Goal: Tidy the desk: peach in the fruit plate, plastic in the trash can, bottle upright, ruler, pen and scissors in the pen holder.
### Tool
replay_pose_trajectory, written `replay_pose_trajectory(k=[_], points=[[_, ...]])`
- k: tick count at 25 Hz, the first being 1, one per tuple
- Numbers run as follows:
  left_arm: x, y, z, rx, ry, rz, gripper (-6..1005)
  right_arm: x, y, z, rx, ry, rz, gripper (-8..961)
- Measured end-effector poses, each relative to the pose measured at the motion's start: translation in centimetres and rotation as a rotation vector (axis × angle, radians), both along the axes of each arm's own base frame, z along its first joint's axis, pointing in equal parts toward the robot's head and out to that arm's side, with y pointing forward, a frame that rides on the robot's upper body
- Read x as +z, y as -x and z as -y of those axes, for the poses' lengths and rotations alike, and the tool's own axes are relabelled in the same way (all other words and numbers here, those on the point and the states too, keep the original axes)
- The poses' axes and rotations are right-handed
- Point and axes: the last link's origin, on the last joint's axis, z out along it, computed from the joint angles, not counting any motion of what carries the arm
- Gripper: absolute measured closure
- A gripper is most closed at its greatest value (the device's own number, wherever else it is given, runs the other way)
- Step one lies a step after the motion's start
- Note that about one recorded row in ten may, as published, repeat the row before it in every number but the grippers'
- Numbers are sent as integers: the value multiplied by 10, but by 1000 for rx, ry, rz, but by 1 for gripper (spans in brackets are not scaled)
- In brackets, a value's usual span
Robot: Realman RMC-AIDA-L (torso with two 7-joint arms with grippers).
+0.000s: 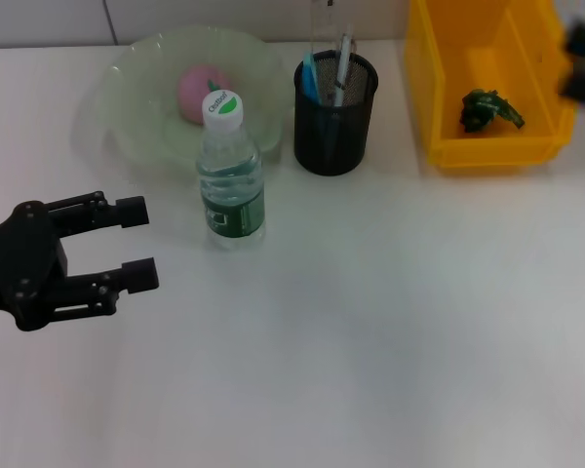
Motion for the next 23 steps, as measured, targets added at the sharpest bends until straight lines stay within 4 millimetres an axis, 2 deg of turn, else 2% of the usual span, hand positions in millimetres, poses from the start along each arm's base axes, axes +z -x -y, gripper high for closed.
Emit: replay_pose_trajectory(k=[2,5,9,15,23], points=[[0,2,3,-10,-1,-16,231,-12,-20,22,0,38,-49,316],[-1,4,5,-21,1,-29,231,-43,-43,51,24,63,-45,300],[-12,11,14,-53,29,-89,231,-74,-47,68,90,108,9,279],[-17,12,17,-65,38,-97,231,-87,-40,66,123,168,31,168],[-16,14,22,-54,42,-87,231,-90,-33,60,151,175,34,168]])
